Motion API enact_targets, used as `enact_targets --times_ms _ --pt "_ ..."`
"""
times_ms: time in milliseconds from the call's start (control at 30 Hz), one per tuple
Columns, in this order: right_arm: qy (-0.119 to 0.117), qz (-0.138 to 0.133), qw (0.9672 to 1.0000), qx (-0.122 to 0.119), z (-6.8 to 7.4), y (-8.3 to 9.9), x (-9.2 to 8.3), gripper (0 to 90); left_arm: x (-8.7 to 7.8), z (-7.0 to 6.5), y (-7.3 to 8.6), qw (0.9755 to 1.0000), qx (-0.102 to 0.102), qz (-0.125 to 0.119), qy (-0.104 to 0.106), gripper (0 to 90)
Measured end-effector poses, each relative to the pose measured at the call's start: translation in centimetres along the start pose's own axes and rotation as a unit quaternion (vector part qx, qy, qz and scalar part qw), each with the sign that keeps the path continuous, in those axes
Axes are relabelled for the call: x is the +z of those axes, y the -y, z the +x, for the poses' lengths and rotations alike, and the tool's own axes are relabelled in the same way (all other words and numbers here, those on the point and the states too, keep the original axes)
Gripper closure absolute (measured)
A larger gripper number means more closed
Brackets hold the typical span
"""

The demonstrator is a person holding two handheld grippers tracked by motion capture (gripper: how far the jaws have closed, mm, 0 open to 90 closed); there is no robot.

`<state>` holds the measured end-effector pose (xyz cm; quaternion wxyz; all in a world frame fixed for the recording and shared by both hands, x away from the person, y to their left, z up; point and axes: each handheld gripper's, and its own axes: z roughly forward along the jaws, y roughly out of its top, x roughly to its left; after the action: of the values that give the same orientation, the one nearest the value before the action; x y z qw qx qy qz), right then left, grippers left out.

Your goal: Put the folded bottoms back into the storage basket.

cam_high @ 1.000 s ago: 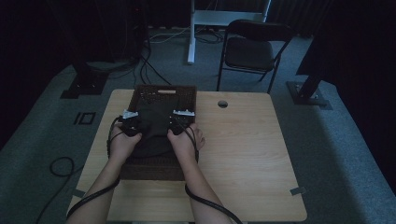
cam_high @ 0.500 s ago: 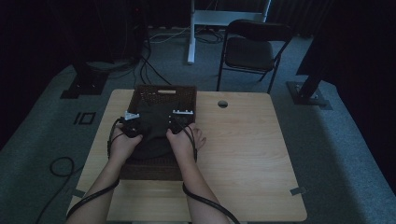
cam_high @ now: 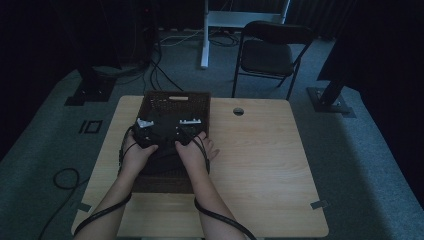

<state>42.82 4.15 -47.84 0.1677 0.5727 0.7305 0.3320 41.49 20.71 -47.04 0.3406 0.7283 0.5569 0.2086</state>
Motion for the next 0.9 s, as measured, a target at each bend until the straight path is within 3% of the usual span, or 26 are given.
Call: enact_targets --times_ms 133,233,300,333,433,533,667,733,900 --pt "0.004 -0.008 0.9998 -0.016 0.1 0.1 -0.3 37.0 -0.1 -0.1 0.1 1.0 0.006 0.002 0.001 22.1" --pt "0.007 -0.016 0.9997 -0.014 0.2 0.0 -0.5 37.0 -0.1 -0.2 0.2 1.0 0.005 -0.005 -0.005 22.0" --pt "0.011 -0.027 0.9993 -0.026 0.4 -0.2 -0.9 34.0 -0.1 -0.4 0.3 0.9999 0.006 -0.01 -0.006 19.8" --pt "0.013 -0.054 0.9975 -0.043 0.3 -0.5 -1.3 29.2 -0.2 -0.5 0.3 0.9999 0.007 -0.012 -0.006 19.7" --pt "-0.002 -0.067 0.9968 -0.042 -0.1 -1.0 -1.8 28.1 -0.6 -0.8 0.1 0.9991 0.023 -0.033 -0.013 18.6" --pt "-0.001 -0.069 0.9956 -0.064 -0.1 -1.3 -2.3 25.0 -1.2 -1.1 -0.4 0.9984 0.021 -0.052 -0.001 18.0" --pt "-0.006 -0.059 0.9971 -0.048 -0.2 -1.5 -2.9 20.9 -2.0 -1.4 -1.1 0.9984 0.019 -0.049 0.022 18.1" --pt "-0.024 -0.072 0.9961 -0.046 -0.5 -1.9 -3.3 19.7 -2.4 -1.3 -1.3 0.9981 0.014 -0.055 0.025 17.8" --pt "-0.028 -0.095 0.9938 -0.052 -0.9 -2.5 -4.4 18.0 -3.5 -1.2 -1.7 0.9966 0.018 -0.07 0.04 17.2"
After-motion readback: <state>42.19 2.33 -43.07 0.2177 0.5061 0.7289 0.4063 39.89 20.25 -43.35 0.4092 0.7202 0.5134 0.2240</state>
